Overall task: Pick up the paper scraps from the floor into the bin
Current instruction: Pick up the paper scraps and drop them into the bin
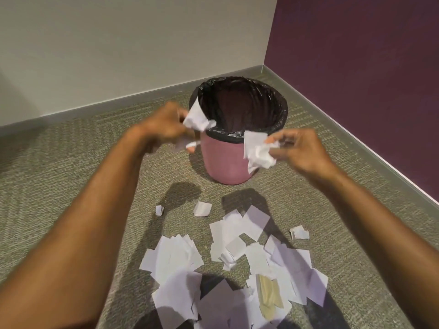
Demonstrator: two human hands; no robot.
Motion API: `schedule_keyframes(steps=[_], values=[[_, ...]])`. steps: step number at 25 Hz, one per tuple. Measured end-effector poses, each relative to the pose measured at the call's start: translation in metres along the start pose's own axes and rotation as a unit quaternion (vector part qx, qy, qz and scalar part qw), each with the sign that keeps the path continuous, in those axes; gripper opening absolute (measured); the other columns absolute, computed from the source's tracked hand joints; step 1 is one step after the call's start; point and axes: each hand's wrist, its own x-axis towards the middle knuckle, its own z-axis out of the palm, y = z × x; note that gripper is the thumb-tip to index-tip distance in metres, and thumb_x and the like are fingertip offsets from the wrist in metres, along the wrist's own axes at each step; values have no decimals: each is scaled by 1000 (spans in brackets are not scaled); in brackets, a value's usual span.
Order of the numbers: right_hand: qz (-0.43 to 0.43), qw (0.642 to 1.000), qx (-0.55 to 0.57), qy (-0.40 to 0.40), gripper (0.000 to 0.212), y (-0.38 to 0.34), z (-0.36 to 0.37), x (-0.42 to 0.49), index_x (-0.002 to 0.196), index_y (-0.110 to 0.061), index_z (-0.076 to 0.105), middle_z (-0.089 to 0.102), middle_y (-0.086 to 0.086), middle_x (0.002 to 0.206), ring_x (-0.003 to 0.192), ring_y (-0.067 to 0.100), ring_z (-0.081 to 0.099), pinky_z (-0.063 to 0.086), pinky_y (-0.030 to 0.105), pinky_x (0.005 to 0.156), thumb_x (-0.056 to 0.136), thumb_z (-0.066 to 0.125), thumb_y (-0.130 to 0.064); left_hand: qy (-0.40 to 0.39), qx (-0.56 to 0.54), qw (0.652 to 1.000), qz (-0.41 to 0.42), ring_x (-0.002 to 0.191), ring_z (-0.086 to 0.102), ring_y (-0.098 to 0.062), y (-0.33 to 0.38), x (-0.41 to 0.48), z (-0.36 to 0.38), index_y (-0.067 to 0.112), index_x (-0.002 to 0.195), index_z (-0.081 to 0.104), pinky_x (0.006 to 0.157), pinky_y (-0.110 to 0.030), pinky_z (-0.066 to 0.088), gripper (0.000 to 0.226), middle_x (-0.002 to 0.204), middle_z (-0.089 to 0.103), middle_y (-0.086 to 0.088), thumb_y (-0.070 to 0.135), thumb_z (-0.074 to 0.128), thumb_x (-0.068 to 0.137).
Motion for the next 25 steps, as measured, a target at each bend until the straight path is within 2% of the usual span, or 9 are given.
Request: schedule_keyframes(steps=[4,9,12,15,17,19,21,23,25], values=[[-10,996,87,27,14,-42,-12,61,93,4,70,71,12,94,73,13,73,58,22,62,79,74,3,96,-45,994,-1,64,66,-20,54,47,3,-3,89,62,49,-26,57,17,83,64,-13,-2,75,77],[66,996,44,45,13,-37,8,142,82,1,70,71,16,92,82,30,73,63,36,67,74,79,3,30,-104,983,-145,72,60,-21,52,112,43,3,85,55,90,-43,55,11,89,59,-13,0,65,88],[108,994,28,16,33,-25,12,159,104,1,64,68,13,103,92,32,71,62,45,75,75,79,-5,31,-127,979,-158,77,60,-20,47,122,57,5,81,61,80,-35,58,12,87,60,-9,6,58,93],[107,990,94,-4,20,-22,12,159,105,1,55,57,14,113,94,37,68,60,52,78,89,65,-5,34,-150,978,-141,81,68,-20,41,124,56,6,97,70,64,-35,62,14,97,69,-9,6,66,83],[105,991,77,-15,23,-21,11,157,113,-1,54,56,15,121,94,35,67,59,50,81,92,58,-8,51,-145,979,-133,82,69,-23,41,122,53,3,100,69,66,-36,61,21,96,70,-11,6,70,80],[90,995,25,-26,30,-21,10,151,122,-4,57,59,13,123,93,32,63,55,44,82,93,54,-11,117,-132,978,-109,75,65,-24,41,114,49,1,93,63,68,-37,61,11,83,63,-10,5,68,84],[53,998,-36,-20,30,-22,11,144,118,-9,65,63,8,118,98,28,60,51,38,82,93,47,-5,202,-139,965,-89,65,64,-26,34,105,44,-3,91,61,61,-40,61,8,77,62,-13,3,64,86],[-13,991,-130,16,35,-23,13,138,111,-11,71,67,7,117,107,23,61,49,31,85,91,45,2,298,-151,939,-80,55,63,-25,11,93,40,-2,87,65,48,-33,56,11,74,66,-13,8,63,85],[-87,974,-191,84,34,-26,17,124,108,-11,73,71,7,113,108,21,64,49,27,88,89,48,3,386,-131,908,-98,54,55,-21,-27,79,42,6,78,59,45,-28,47,11,68,58,-7,14,63,85]])
